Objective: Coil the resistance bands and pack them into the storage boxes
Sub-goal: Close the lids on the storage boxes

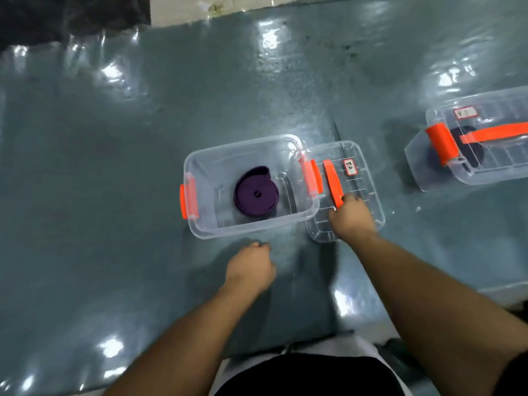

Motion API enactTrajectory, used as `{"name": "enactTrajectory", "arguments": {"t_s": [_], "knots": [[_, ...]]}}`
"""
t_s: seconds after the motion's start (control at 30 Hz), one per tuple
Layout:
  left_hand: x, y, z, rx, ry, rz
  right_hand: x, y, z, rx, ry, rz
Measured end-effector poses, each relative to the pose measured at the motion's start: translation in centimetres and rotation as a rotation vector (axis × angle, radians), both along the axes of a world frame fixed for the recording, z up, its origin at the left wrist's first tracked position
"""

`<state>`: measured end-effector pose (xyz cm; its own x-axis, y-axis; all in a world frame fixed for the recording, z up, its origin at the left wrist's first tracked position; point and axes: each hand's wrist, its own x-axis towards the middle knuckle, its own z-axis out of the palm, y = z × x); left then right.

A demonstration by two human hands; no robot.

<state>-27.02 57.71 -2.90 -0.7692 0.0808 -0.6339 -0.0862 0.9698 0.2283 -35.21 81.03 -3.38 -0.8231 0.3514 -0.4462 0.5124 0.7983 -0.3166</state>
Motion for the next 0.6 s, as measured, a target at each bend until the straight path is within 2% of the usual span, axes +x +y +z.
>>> {"name": "enactTrajectory", "arguments": {"t_s": [0.17, 0.43, 0.6], "knots": [[-0.4, 0.1, -0.6, 0.005, 0.021, -0.071, -0.9, 0.2, -0.8, 0.037, 0.013, -0.015], [-0.7, 0.8, -0.8, -0.038, 0.001, -0.135, -4.9, 1.3, -2.5, 0.140, 0.067, 0.151], [-0.7, 1.5, -0.8, -0.045, -0.017, -0.123, -6.4, 1.4, -3.3, 0.160, 0.069, 0.160]]}}
